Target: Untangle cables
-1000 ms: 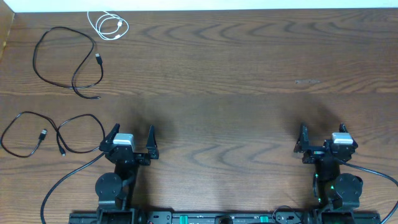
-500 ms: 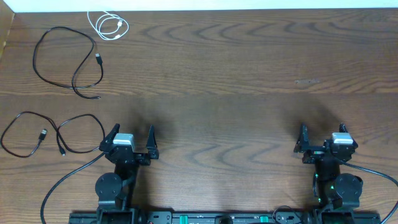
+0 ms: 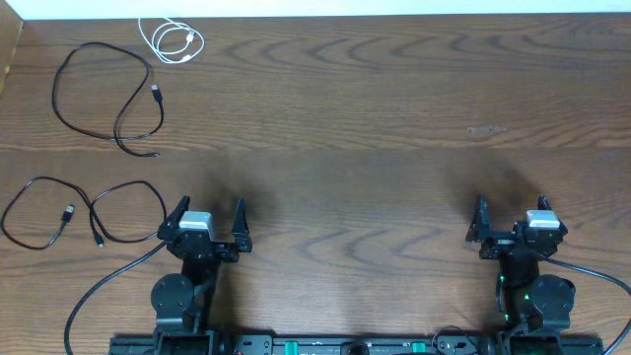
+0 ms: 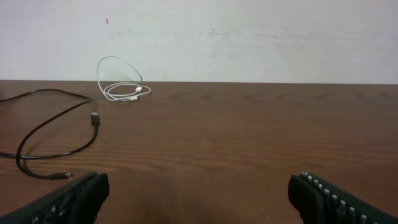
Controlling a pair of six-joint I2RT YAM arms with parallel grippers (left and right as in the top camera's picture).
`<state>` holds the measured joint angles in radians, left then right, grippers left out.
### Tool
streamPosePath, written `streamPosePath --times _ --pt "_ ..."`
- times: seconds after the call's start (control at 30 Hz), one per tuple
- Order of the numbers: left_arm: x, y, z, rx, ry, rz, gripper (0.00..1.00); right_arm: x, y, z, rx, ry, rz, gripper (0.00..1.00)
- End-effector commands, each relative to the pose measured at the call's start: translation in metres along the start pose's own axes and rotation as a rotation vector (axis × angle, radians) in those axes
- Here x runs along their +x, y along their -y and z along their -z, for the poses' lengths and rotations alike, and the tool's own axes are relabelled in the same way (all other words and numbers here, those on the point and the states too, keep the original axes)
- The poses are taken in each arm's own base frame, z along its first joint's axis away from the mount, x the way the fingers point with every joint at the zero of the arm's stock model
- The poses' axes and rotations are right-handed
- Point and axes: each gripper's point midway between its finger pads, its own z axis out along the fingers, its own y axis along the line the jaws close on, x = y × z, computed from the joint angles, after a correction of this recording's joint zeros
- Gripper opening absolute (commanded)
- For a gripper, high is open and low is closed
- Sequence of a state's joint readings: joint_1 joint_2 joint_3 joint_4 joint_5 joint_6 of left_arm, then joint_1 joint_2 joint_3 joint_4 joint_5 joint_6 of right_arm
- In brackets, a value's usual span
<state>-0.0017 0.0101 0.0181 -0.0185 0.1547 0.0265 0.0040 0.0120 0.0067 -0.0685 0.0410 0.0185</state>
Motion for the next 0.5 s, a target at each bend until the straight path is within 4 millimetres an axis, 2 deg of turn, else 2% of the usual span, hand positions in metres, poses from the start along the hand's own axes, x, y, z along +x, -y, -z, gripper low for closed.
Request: streamPosePath --times 0.0,0.47 --pt "0.0154 0.0008 -0.0005 0.008 -0.048 0.003 0.98 0.0000 0.0017 0.0003 0.008 0.002 -0.014 0.99" --pt "0.0154 0.0008 -0.0005 0.008 -0.048 0.003 0.98 0.0000 0.0017 0.0003 0.008 0.002 -0.014 0.99"
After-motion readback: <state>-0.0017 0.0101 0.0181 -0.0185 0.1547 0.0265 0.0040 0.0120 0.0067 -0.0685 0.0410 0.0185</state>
